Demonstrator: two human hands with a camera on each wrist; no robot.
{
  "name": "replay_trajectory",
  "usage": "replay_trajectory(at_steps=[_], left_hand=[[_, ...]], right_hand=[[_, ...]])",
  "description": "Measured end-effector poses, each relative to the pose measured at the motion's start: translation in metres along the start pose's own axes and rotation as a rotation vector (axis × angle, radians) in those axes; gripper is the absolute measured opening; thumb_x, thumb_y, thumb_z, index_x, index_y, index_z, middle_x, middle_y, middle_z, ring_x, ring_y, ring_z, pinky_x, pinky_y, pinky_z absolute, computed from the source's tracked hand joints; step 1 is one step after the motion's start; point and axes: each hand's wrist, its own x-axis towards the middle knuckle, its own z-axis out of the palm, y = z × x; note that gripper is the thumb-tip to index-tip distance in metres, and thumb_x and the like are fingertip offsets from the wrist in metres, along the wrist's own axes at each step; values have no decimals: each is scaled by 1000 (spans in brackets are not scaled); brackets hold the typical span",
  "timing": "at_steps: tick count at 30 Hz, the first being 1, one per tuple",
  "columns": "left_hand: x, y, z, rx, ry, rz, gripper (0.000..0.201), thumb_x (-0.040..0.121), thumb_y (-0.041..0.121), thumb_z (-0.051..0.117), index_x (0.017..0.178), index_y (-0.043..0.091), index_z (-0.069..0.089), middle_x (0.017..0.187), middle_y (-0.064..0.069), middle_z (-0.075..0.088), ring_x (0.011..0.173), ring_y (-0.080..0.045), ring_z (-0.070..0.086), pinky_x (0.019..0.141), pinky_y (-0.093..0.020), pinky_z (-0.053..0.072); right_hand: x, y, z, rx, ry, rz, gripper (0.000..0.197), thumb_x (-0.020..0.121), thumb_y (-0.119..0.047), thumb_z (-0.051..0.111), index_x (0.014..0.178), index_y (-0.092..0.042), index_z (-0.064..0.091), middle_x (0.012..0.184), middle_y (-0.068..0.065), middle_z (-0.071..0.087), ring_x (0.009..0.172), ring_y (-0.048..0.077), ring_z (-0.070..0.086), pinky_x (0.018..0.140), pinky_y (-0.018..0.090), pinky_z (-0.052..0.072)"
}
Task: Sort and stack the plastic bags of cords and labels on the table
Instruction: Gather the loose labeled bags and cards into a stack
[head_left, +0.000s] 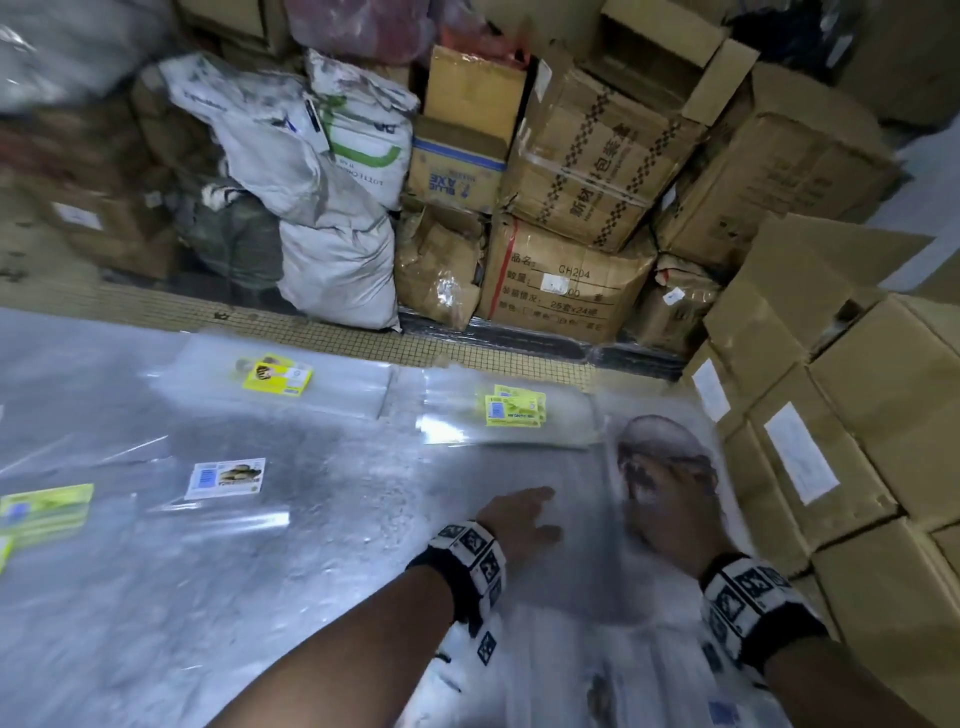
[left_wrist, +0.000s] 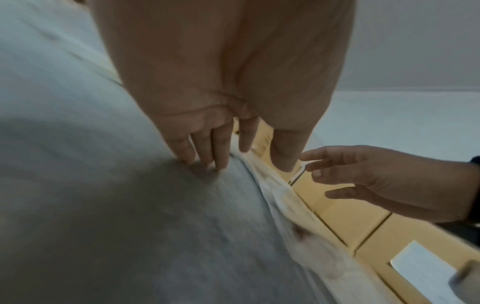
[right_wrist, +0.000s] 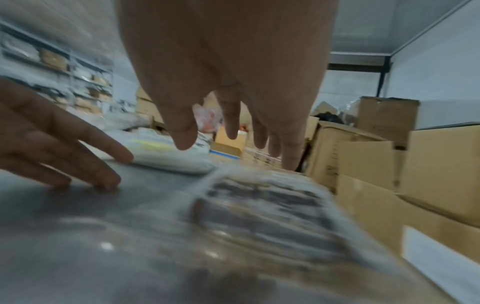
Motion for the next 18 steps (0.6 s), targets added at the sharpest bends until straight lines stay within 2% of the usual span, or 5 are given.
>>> replay_trajectory(at_steps=[5,8,12,15,18], left_hand=[[-81,-87,-79,16,203,-103,50,89,21,65,138,17,53,137,-6,56,122,-20,56,104,-26,42],[-128,-139,-125,45,392,-157,45,85,12,65,130,14,61,133,-8,59,123,-23,53,106,-24,36],[-181,-207,-179,312,640,-427,52,78,19,63,129,26,54,131,-6,53,121,-28,49,98,-33,41],[-210,-245,-195,333,567,-622,64,74,33,66,132,26,39,137,-4,37,127,-29,40,101,-39,40],[-219,-264,-195,307,468,-562,72,75,41,65,139,30,32,142,-3,25,133,-29,27,107,-43,30]], right_hand=[[-5,-144,55,156,-241,-132,48,92,-18,69,136,-9,53,133,5,53,130,22,49,102,19,35],[0,-229,97,205,-354,-167,50,89,-14,71,135,-5,55,134,12,55,124,24,55,90,8,36],[11,-315,159,180,-479,-95,44,90,-28,69,127,-6,60,131,13,59,122,27,57,95,27,43],[14,-362,195,52,-398,16,50,82,-50,68,113,-12,61,124,17,59,120,33,54,97,33,42],[6,-395,220,-69,-348,132,77,73,-69,65,126,-14,54,132,17,48,127,37,43,104,39,38]])
